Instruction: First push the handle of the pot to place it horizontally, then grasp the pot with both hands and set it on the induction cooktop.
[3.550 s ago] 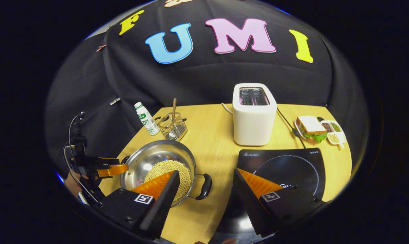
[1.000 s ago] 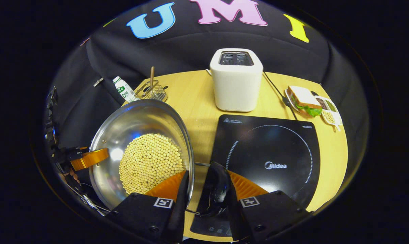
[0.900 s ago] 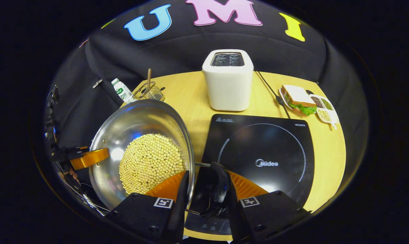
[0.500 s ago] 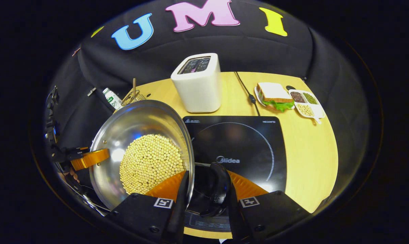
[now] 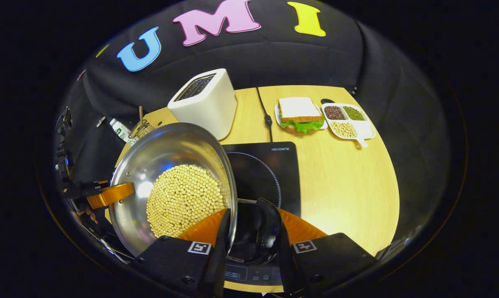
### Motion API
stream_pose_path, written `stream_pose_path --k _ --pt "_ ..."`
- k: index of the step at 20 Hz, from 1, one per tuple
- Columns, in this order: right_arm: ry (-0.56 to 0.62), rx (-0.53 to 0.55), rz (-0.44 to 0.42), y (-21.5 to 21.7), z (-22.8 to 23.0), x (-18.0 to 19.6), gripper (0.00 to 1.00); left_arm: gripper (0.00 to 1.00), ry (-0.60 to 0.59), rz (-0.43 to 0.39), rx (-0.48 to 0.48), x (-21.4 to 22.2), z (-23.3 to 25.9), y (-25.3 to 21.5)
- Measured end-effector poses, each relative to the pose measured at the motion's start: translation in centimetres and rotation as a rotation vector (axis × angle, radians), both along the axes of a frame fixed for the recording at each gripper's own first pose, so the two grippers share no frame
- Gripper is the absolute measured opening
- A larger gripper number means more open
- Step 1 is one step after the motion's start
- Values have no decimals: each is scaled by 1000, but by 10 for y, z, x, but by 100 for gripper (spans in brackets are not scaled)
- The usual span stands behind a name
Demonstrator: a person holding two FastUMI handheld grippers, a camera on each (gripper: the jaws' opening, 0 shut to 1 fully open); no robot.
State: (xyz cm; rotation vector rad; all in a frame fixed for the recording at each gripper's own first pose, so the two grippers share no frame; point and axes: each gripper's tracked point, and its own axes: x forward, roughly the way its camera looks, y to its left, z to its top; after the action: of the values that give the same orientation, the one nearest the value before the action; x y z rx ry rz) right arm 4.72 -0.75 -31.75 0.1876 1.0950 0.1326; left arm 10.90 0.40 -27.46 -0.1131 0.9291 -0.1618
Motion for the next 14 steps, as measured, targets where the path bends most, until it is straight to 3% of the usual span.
stream_pose_path --k 7,14 --pt "22 -1 -16 -40 -18 12 56 58 20 -22 -1 17 -11 -41" --pt "20 1 -11 -54 -31 21 56 58 27 -18 -5 26 -22 -55"
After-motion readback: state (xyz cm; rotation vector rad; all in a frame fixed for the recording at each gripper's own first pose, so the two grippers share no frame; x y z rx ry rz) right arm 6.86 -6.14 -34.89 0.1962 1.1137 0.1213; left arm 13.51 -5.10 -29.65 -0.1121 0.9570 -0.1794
